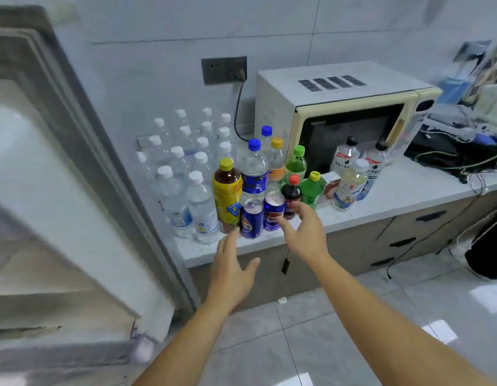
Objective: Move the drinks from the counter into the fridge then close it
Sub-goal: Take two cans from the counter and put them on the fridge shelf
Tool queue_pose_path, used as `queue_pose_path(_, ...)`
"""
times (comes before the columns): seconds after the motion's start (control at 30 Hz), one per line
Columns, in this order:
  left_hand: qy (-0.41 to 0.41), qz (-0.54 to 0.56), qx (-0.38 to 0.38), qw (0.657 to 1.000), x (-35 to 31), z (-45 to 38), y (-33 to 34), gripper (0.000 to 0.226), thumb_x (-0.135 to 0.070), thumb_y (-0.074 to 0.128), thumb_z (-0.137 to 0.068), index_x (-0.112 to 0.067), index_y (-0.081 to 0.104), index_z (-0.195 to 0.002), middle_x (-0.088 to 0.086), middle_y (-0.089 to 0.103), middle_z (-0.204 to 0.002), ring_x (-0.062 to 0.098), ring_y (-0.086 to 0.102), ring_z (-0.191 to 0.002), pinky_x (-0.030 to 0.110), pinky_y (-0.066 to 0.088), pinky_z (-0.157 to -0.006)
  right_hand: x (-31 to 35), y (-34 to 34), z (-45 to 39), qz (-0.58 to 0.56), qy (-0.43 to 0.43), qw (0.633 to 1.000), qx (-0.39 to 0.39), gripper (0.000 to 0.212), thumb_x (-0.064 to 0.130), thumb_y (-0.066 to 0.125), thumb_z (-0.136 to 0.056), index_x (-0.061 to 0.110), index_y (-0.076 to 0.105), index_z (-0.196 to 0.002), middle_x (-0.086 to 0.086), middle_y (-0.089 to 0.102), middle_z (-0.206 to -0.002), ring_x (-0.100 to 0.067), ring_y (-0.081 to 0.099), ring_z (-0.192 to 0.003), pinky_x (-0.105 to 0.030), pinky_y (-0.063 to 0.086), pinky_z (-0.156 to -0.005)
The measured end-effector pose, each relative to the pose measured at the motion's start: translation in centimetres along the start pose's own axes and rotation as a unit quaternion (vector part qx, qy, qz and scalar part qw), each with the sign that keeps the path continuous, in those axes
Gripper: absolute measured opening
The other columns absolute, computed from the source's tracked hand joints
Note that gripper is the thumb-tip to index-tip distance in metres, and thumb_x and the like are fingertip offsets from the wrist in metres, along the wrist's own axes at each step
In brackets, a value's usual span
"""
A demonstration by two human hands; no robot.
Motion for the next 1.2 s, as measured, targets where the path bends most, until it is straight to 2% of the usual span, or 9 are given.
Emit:
queue_pose_path(0.1, 0.005, -0.096, -0.025, 0.995, -2.3, -4.8, 1.9, 0.086, -0.033, 0.076, -0.082, -0.025, 0.026, -0.151, -0.005, 0.032, -0.150, 0.018, 0.043, -0.134, 0.039, 0.046, -0.104, -1.4, -0.2, -3.9, 0.066, -0.080, 0.994, 0.044, 0.061, 0.033, 0.077, -0.082, 0.013, 0.053, -0.134, -0.007, 0.058, -0.129, -0.025, 0.053, -0.119, -0.030, 0.042, -0.096)
queue_pose_path(0.27, -0.011, -0.215, -0.016, 0.976, -3.5, -10.0, 4.4, 0.090, -0.035, 0.078, -0.079, -0.026, 0.023, -0.149, -0.002, 0.031, -0.150, 0.025, 0.044, -0.131, 0.047, 0.052, -0.092, -1.4, 3.0, -8.5, 0.145, -0.182, 0.960, 0.155, 0.087, 0.037, 0.081, -0.074, 0.014, 0.040, -0.147, -0.004, 0.042, -0.149, -0.027, 0.047, -0.130, -0.040, 0.047, -0.103)
queue_pose_path(0.4, -0.040, -0.288, 0.005, 0.957, -2.9, -11.6, 5.7, 0.085, -0.039, 0.074, -0.083, -0.025, 0.023, -0.150, -0.002, 0.027, -0.156, 0.028, 0.048, -0.129, 0.046, 0.053, -0.089, -2.3, 5.8, -10.0, 0.192, -0.204, 0.933, 0.227, 0.095, 0.037, 0.082, -0.074, 0.023, 0.028, -0.151, 0.001, 0.029, -0.155, -0.030, 0.055, -0.124, -0.047, 0.056, -0.085)
queue_pose_path(0.63, -0.052, -0.378, 0.006, 0.924, -3.3, -12.6, 6.0, 0.076, -0.037, 0.075, -0.082, -0.025, 0.031, -0.142, 0.005, 0.034, -0.136, 0.032, 0.061, -0.103, 0.041, 0.052, -0.074, -2.7, 7.5, -10.5, 0.207, -0.219, 0.928, 0.217, 0.098, 0.034, 0.077, -0.079, 0.020, 0.018, -0.156, -0.007, 0.042, -0.138, -0.037, 0.064, -0.097, -0.038, 0.046, -0.060)
queue_pose_path(0.7, -0.044, -0.382, -0.009, 0.923, -3.3, -12.3, 6.0, 0.070, -0.037, 0.077, -0.079, -0.023, 0.038, -0.135, 0.005, 0.035, -0.130, 0.032, 0.061, -0.099, 0.040, 0.053, -0.073, -2.9, 7.3, -10.2, 0.210, -0.231, 0.928, 0.202, 0.093, 0.037, 0.078, -0.077, 0.015, 0.027, -0.151, -0.007, 0.043, -0.134, -0.035, 0.064, -0.093, -0.038, 0.047, -0.057)
queue_pose_path(0.8, -0.037, -0.331, -0.013, 0.943, -2.5, -11.5, 6.2, 0.062, -0.033, 0.078, -0.078, -0.023, 0.040, -0.125, 0.002, 0.042, -0.126, 0.030, 0.059, -0.103, 0.040, 0.052, -0.074, -3.1, 7.0, -9.6, 0.214, -0.254, 0.926, 0.179, 0.072, 0.041, 0.080, -0.071, 0.014, 0.046, -0.129, -0.006, 0.047, -0.125, -0.033, 0.063, -0.090, -0.037, 0.049, -0.056)
queue_pose_path(0.93, -0.052, -0.194, -0.052, 0.978, -1.0, -9.5, 5.6, 0.069, -0.031, 0.084, -0.072, -0.028, 0.043, -0.128, -0.004, 0.053, -0.127, 0.023, 0.059, -0.108, 0.037, 0.053, -0.083, -3.5, 6.5, -8.8, 0.162, -0.252, 0.940, 0.165, 0.070, 0.036, 0.082, -0.068, 0.016, 0.051, -0.127, -0.004, 0.058, -0.121, -0.031, 0.063, -0.098, -0.037, 0.050, -0.063)
queue_pose_path(1.1, -0.085, 0.010, -0.122, 0.989, 0.9, -4.0, 3.6, 0.080, -0.029, 0.091, -0.058, -0.048, 0.042, -0.118, -0.024, 0.059, -0.110, -0.001, 0.058, -0.099, 0.007, 0.043, -0.077, -4.7, 4.4, -5.9, 0.010, -0.186, 0.973, 0.136, 0.065, 0.036, 0.088, -0.060, 0.022, 0.057, -0.115, 0.004, 0.062, -0.106, -0.022, 0.053, -0.099, -0.033, 0.046, -0.075)
queue_pose_path(1.2, -0.114, 0.117, -0.123, 0.979, 2.0, 1.0, 2.4, 0.083, -0.031, 0.090, -0.054, -0.055, 0.040, -0.115, -0.031, 0.057, -0.109, -0.008, 0.057, -0.101, 0.003, 0.045, -0.075, -4.6, 4.1, -1.9, -0.060, -0.136, 0.976, 0.162, 0.072, 0.030, 0.093, -0.056, 0.024, 0.056, -0.118, 0.008, 0.062, -0.108, -0.020, 0.052, -0.103, -0.031, 0.046, -0.083)
Point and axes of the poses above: each hand's wrist, its own z-axis away from the middle knuckle, its own y-axis out of the palm, x = y × z, the point moved 8 cm from there along -z, towards the middle knuckle
